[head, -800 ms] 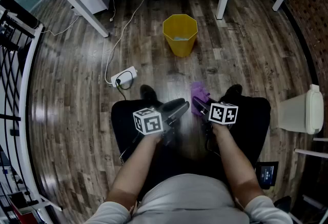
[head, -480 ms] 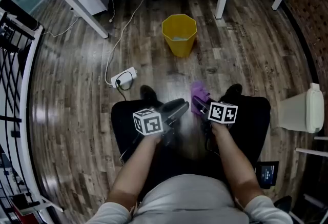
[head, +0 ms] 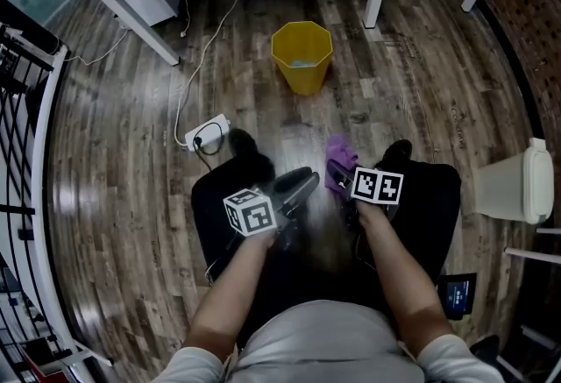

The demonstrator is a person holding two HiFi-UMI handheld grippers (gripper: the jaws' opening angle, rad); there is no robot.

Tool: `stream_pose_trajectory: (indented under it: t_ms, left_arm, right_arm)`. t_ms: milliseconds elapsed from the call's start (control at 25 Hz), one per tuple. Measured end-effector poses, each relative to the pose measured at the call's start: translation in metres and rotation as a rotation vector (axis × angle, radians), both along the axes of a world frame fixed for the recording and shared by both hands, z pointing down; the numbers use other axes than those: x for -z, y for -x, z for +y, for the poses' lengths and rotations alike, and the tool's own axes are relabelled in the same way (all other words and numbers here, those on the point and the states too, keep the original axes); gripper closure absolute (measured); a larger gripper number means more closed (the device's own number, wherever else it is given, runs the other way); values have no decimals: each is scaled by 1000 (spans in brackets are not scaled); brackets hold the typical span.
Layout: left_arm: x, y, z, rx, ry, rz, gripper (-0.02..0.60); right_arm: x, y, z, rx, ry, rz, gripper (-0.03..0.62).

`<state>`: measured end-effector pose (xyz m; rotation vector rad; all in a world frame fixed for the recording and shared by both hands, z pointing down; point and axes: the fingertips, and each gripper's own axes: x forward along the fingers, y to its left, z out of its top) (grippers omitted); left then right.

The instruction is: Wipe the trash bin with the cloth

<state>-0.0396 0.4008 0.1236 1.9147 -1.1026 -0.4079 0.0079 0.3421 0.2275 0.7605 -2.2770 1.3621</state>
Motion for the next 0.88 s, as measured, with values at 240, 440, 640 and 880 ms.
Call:
stream_pose_trajectory:
  t_ms: [240, 440, 640, 880]
  left_arm:
    - [32, 7, -30, -33, -122, -118, 442]
    - [26, 33, -81, -121, -115, -282, 442]
    - [5, 65, -141, -131, -76, -360, 442]
    - [-20, 78, -171, -130, -13, -367, 442]
  right_arm:
    - [-12, 9, -53, -88, 36, -1, 395]
    - [-39, 25, -92, -112, 77, -23, 395]
    - [-45, 29, -160, -129, 55, -23, 395]
    - [-30, 40, -209, -77, 10, -7, 395]
